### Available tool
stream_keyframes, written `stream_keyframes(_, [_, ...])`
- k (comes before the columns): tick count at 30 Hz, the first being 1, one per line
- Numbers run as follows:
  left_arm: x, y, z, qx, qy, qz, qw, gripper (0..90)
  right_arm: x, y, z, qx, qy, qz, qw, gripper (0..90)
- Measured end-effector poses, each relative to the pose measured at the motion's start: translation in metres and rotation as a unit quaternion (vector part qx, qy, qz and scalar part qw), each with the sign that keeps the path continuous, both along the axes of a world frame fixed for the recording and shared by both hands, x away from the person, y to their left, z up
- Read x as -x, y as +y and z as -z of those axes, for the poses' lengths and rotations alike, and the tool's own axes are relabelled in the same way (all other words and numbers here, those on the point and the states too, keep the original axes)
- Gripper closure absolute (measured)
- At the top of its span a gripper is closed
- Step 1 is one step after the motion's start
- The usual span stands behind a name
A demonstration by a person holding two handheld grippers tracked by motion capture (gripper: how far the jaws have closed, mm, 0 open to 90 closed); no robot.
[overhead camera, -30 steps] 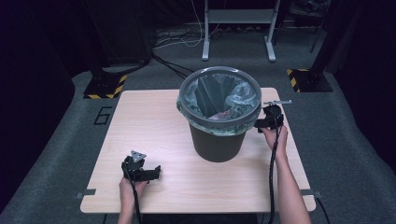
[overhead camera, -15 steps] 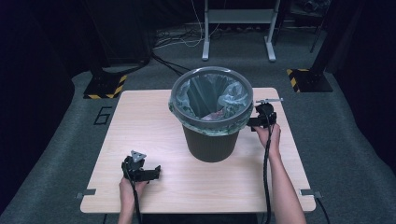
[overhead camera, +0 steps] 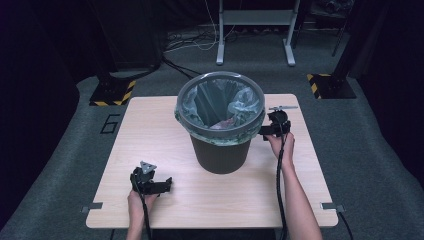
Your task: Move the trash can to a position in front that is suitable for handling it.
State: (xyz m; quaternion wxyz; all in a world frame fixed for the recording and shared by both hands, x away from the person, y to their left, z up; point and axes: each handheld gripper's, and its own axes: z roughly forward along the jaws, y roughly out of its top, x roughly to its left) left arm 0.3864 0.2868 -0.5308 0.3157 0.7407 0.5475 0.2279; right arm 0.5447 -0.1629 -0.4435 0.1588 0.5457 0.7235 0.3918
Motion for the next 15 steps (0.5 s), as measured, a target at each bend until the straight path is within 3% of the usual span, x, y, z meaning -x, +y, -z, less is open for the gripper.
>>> stream_keyframes(15, [0.0, 0.0, 0.0, 0.0, -0.001, 0.0, 1.0, 0.8, -0.002, 0.016, 0.0, -0.003, 0.003, -0.003, 1.0, 0.1])
